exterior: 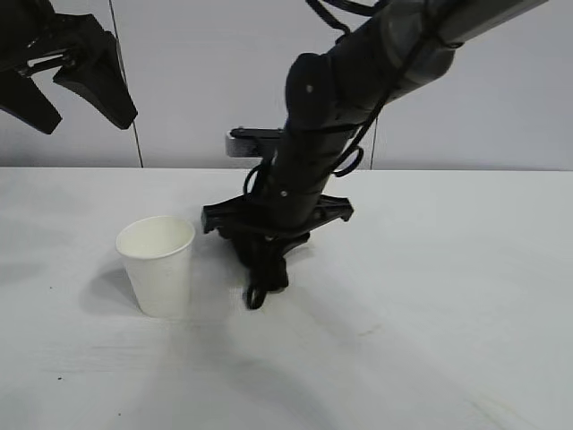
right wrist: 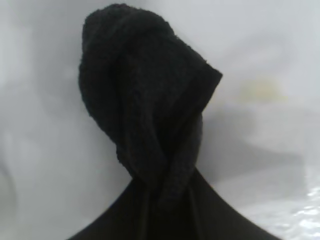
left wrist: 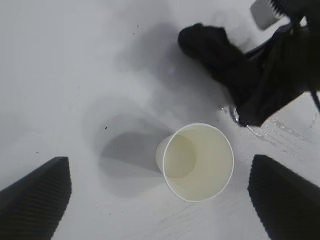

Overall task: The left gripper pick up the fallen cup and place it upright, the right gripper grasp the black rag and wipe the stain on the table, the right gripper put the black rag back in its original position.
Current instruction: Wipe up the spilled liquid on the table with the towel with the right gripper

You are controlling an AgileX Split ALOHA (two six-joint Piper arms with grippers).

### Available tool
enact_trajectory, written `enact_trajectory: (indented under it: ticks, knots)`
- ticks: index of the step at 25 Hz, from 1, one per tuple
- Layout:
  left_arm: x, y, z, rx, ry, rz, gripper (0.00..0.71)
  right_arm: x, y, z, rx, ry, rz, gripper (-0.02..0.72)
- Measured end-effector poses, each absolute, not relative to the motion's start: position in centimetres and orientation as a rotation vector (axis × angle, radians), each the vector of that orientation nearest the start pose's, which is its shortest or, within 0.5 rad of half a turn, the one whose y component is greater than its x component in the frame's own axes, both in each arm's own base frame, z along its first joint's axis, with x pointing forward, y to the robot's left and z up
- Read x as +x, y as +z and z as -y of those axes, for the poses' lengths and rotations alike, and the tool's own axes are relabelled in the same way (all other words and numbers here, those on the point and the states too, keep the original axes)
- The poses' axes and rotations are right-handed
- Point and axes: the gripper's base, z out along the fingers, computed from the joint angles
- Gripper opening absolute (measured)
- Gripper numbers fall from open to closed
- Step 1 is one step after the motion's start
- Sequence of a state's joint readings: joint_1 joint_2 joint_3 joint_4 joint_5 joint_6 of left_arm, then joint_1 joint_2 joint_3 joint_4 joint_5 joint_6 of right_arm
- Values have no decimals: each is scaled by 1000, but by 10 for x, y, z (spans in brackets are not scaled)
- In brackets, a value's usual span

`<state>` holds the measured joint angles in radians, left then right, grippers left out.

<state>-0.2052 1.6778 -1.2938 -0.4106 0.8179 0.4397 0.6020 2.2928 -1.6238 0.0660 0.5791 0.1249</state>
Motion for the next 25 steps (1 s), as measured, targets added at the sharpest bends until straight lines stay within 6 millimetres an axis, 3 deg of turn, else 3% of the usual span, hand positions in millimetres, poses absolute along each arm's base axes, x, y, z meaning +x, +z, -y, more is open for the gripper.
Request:
enact_trajectory:
  ticks: [8,17,25]
  knots:
    - [343,271,99,566,-412,-2570,694,373,110,-270,-607,265,-2740,83]
    - [343,271,99,566,-412,-2570,694,330,107,-238,-600,224,-2789,83]
    - [342,270,99,567,-413,-2574,694,295,107,-202,-446,210,-2802,83]
